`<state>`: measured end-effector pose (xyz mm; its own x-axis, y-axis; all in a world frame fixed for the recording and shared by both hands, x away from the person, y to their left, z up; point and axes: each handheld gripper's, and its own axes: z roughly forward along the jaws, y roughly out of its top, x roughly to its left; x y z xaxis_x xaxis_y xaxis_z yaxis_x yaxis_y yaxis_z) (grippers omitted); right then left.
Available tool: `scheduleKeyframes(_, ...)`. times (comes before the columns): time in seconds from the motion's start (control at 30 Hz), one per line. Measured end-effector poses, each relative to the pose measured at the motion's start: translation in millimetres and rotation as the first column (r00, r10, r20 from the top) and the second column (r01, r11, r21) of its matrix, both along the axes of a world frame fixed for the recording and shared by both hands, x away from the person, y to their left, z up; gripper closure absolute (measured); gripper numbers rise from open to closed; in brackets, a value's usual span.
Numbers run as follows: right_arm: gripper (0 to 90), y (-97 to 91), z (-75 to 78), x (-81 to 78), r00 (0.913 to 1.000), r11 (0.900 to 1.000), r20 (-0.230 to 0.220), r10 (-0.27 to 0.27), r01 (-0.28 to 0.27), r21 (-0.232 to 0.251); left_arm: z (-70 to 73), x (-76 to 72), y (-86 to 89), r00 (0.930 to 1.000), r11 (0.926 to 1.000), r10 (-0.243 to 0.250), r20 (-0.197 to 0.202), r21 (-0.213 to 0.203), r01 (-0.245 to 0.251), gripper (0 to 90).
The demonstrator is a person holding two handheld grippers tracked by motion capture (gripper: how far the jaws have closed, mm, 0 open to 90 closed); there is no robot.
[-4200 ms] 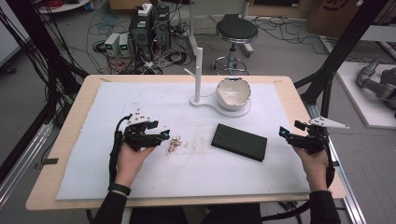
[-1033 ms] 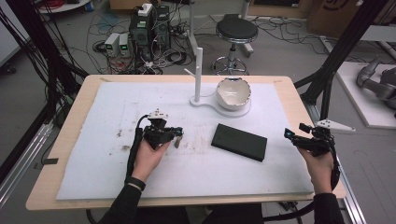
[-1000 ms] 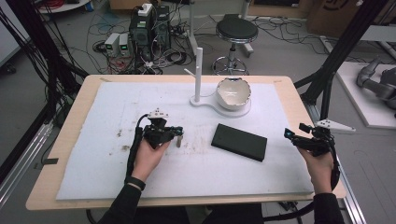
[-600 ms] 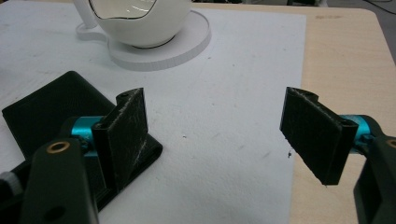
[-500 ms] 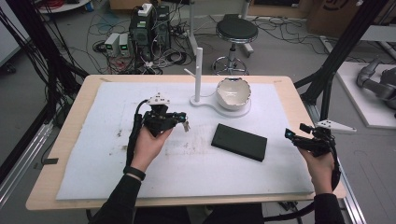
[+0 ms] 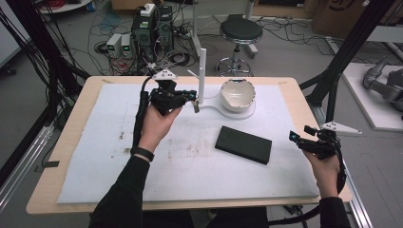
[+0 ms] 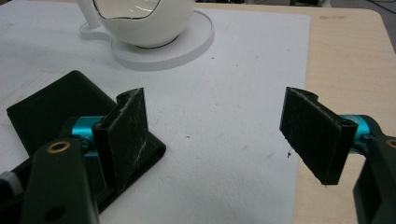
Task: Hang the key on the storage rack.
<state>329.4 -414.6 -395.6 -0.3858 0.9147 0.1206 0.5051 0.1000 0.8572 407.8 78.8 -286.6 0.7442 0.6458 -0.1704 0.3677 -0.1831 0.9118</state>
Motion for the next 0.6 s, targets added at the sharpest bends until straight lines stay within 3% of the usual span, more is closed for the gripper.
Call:
scheduleKeyframes(0.13, 23.7, 1.1, 0.5, -0.3, 1.0, 1.0, -0.002, 0.004, -0.004, 0.003, 14.3, 9.6, -4.3, 0.9999, 0.9994, -0.011, 0.011, -0.034, 0.012, 88.0)
scheduleKeyframes(0.23, 23.8, 2.2, 0.6, -0.3, 1.0, 1.0, 0.0, 0.007, -0.007, -0.002, 22.7, 17.9, -7.7, 0.9999, 0.9996, -0.005, 0.016, -0.029, 0.005, 87.9)
scheduleKeyframes(0.6, 24.0, 2.1, 0.1, -1.7, 0.9999, 0.9999, 0.001, 0.014, -0.014, 0.002, 29.8, 44.3, -18.1, 0.9996, 0.9995, 0.027, 0.008, -0.016, -0.027, 88.0)
